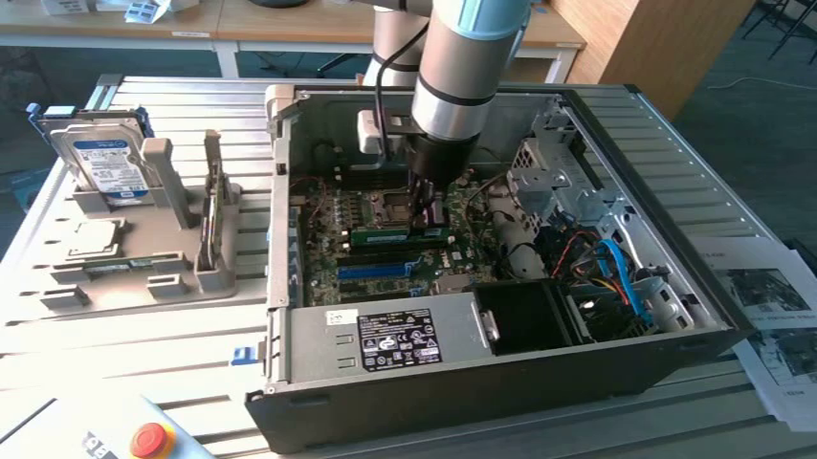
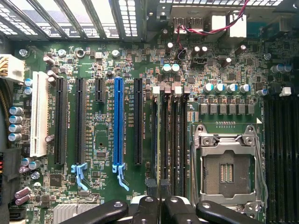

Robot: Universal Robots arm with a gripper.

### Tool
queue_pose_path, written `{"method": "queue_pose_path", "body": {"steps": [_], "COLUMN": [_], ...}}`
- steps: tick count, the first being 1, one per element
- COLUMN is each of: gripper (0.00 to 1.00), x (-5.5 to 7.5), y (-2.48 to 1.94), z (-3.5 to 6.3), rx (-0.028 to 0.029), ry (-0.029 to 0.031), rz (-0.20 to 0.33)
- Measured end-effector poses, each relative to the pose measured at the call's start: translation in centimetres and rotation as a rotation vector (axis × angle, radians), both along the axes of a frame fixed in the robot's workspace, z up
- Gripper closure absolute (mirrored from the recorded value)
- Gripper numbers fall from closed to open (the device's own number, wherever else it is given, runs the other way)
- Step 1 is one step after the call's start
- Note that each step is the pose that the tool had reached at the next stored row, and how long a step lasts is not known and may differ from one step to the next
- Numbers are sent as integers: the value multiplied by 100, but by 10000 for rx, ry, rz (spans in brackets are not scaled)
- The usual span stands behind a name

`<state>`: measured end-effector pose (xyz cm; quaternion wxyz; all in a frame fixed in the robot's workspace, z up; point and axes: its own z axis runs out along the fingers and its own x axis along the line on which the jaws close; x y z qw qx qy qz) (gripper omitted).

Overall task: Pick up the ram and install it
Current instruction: 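Insert the ram into the slot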

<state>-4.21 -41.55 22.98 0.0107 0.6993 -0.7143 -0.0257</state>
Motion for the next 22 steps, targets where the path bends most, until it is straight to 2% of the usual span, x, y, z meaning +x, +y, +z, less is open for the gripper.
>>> {"method": "queue_pose_path", "body": {"steps": [22], "gripper": [88], "x": [12], "y": [0], "z": [-13], "rx": [0], "ry": [3], "rz": [0]}}
